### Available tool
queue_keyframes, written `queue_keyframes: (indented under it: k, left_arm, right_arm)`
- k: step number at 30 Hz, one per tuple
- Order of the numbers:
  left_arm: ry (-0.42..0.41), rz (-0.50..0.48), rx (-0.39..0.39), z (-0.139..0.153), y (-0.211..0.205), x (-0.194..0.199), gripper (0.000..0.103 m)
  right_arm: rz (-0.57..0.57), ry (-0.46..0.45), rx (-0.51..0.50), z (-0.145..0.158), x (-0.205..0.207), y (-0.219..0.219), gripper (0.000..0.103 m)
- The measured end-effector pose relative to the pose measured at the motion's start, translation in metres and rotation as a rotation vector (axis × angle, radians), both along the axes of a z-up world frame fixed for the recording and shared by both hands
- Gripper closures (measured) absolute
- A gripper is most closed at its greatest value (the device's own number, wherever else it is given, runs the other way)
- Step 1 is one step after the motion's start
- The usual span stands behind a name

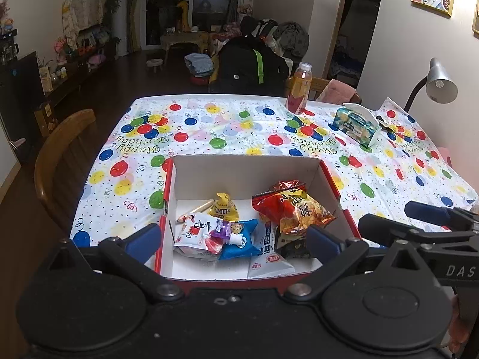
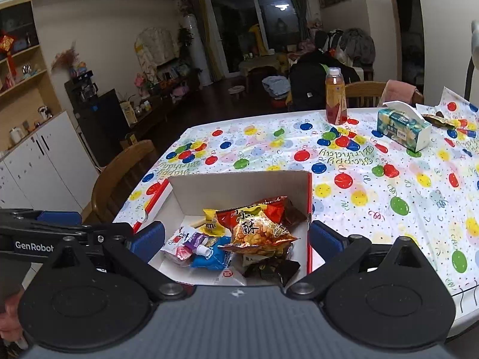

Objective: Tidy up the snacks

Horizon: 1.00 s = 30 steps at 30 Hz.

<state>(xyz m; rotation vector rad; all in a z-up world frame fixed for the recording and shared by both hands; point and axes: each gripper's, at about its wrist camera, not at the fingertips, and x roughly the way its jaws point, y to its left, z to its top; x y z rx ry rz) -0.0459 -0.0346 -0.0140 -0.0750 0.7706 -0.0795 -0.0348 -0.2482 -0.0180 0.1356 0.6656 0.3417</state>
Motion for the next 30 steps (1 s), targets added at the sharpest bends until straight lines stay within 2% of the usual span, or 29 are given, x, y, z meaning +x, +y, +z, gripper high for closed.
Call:
queue_keyframes:
  k: [9,30]
  left_arm:
    - [-0.011,-0.008,0.015,0.000,-0.008,-0.001,0.001]
    - [-0.001,0.027,0.019,-0.002,-0.010,0.000,0.001]
  right_arm:
    - [-0.027,-0.016,0.025,0.001,-0.001,-0.005,0.000]
    - [-0.046,0.005,-0.008,0.001,-0.002,-0.011,0.000]
